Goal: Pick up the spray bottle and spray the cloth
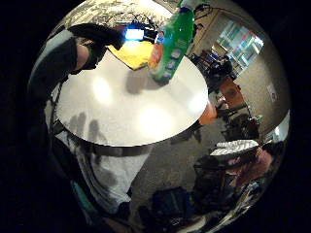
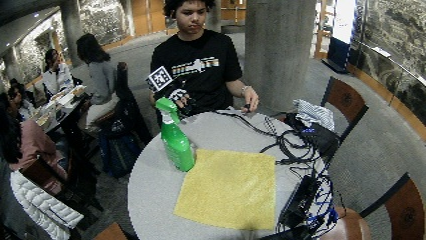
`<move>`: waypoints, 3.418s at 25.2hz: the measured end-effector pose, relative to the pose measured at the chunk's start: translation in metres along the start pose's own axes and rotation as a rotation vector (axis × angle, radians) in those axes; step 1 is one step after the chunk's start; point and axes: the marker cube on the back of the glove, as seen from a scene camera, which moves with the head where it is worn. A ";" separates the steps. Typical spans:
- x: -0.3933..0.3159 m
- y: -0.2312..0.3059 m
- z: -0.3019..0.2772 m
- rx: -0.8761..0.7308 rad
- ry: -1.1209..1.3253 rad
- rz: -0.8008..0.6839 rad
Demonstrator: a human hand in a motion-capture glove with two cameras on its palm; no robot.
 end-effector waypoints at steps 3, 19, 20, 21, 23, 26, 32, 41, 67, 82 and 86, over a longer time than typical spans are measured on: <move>0.004 -0.002 0.003 -0.032 -0.012 0.019; 0.033 0.007 -0.002 0.078 -0.179 0.246; 0.037 0.006 -0.003 0.114 -0.232 0.264; 0.042 0.007 -0.003 0.148 -0.291 0.282; 0.049 0.013 -0.006 0.173 -0.411 0.320; 0.059 0.021 -0.011 0.216 -0.537 0.413; 0.070 0.019 -0.013 0.376 -0.700 0.569; 0.080 0.007 -0.001 0.367 -0.691 0.602; 0.144 -0.086 0.020 0.380 -0.638 0.706; 0.151 -0.090 0.028 0.497 -0.611 0.713; 0.151 -0.087 0.028 0.546 -0.595 0.711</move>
